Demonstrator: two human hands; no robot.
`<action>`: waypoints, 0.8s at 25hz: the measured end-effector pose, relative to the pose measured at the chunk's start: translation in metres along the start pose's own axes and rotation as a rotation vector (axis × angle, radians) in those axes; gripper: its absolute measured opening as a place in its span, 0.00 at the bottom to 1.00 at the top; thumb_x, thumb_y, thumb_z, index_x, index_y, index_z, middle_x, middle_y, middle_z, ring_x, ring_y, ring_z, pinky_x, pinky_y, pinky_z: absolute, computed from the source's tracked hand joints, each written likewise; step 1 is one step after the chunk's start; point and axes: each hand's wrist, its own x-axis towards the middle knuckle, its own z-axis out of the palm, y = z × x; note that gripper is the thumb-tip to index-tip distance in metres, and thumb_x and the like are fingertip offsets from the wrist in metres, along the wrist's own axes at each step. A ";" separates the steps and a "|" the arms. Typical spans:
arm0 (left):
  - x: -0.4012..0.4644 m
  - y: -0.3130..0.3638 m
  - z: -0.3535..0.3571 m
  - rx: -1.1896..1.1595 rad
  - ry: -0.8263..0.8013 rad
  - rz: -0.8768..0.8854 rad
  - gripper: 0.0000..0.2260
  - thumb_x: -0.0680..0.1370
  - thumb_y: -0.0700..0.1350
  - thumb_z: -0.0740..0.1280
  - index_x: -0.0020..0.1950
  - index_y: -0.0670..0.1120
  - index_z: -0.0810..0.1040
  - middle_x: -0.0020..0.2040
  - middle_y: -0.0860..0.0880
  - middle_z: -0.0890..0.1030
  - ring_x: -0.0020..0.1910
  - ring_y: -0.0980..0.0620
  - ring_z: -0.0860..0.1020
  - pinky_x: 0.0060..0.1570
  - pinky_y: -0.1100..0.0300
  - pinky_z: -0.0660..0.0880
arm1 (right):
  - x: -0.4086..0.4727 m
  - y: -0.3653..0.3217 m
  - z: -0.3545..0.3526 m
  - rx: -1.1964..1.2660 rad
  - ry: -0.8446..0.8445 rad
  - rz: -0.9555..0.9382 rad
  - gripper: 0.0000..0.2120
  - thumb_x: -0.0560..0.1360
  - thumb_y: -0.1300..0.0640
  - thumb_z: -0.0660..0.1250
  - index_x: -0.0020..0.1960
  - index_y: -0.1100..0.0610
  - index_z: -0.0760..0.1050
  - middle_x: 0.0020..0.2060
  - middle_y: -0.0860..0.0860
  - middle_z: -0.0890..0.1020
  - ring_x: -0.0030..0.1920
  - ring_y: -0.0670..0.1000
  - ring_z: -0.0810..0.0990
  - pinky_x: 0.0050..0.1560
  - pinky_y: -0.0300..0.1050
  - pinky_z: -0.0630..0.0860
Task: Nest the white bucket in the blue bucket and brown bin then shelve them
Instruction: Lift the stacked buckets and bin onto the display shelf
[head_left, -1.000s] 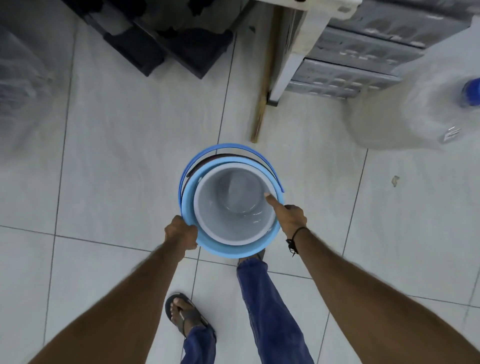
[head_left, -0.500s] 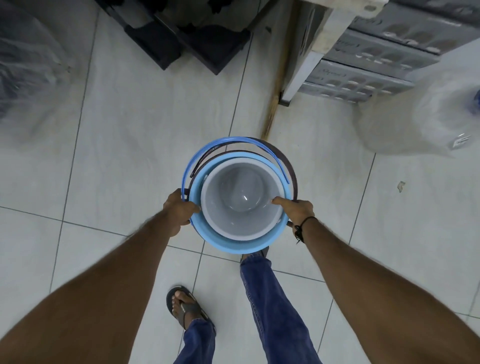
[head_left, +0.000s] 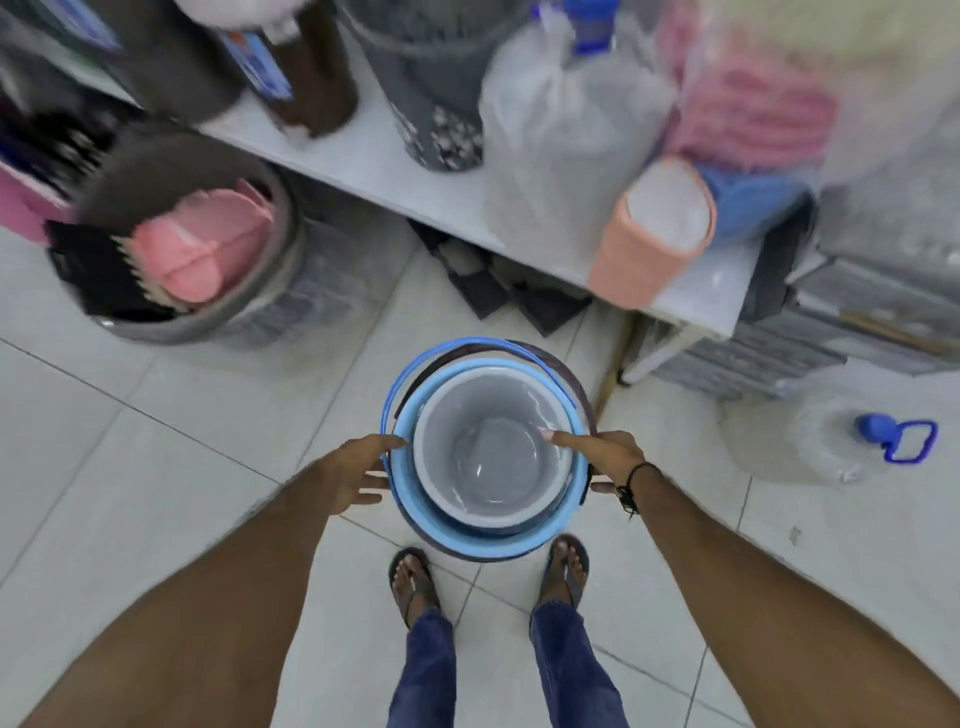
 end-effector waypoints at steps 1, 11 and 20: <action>-0.021 0.011 -0.020 0.005 -0.008 0.024 0.10 0.74 0.52 0.71 0.50 0.48 0.80 0.47 0.46 0.81 0.45 0.45 0.81 0.55 0.49 0.74 | -0.024 -0.020 0.005 0.009 0.013 -0.030 0.39 0.45 0.31 0.82 0.46 0.56 0.83 0.43 0.52 0.86 0.45 0.52 0.85 0.45 0.52 0.84; -0.221 0.205 -0.215 -0.083 0.086 0.516 0.13 0.76 0.49 0.70 0.49 0.39 0.80 0.32 0.43 0.85 0.27 0.47 0.82 0.29 0.62 0.78 | -0.236 -0.267 0.044 0.204 0.086 -0.429 0.34 0.52 0.35 0.82 0.46 0.60 0.84 0.39 0.57 0.88 0.34 0.55 0.85 0.34 0.45 0.81; -0.277 0.451 -0.253 -0.204 0.164 0.859 0.15 0.67 0.55 0.71 0.44 0.45 0.80 0.24 0.49 0.80 0.21 0.51 0.76 0.30 0.60 0.75 | -0.281 -0.507 -0.028 0.327 0.193 -0.724 0.25 0.54 0.34 0.79 0.37 0.52 0.80 0.24 0.49 0.81 0.24 0.48 0.78 0.25 0.36 0.72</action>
